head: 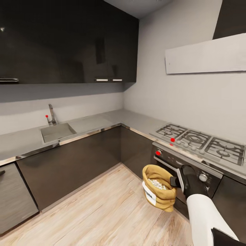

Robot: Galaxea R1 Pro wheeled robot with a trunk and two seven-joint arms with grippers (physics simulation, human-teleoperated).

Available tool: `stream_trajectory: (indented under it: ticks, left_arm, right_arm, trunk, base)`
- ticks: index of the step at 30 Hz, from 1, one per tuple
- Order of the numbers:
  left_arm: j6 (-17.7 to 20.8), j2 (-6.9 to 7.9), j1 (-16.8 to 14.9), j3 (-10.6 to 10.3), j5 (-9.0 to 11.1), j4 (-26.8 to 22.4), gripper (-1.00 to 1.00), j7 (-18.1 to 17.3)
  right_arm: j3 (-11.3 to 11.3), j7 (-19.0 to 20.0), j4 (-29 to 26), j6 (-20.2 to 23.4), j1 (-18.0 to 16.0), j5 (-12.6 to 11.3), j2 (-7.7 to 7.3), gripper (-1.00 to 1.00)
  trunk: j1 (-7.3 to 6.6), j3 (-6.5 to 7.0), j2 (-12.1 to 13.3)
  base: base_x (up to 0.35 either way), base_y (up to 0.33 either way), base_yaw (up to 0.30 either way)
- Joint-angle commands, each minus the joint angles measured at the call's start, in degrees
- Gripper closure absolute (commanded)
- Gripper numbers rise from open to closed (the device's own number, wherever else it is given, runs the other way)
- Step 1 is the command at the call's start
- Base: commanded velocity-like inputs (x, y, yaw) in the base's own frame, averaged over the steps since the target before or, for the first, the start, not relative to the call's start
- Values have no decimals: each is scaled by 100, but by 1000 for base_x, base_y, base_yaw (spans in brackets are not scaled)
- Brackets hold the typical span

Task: In the kitchen, take the popcorn bag from the countertop, put it into the microwave, and heat it until the popcorn is cooked so the cooked popcorn ends up inside the bag.

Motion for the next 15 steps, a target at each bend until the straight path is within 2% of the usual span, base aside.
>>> stream_trajectory:
  ticks: [1,15]
  left_arm:
    - [-16,-2,-2,18,48,1,-100,1]
    - [-15,-2,-2,18,48,2,-100,-3]
  right_arm:
    - [-22,10,10,13,-7,20,7,100]
    - [-29,10,192,13,-7,18,-29,100]
  trunk:
    - [0,-4,-5]
    - [0,43,-5]
  base:
    - [0,0,-221]
    - [0,0,-226]
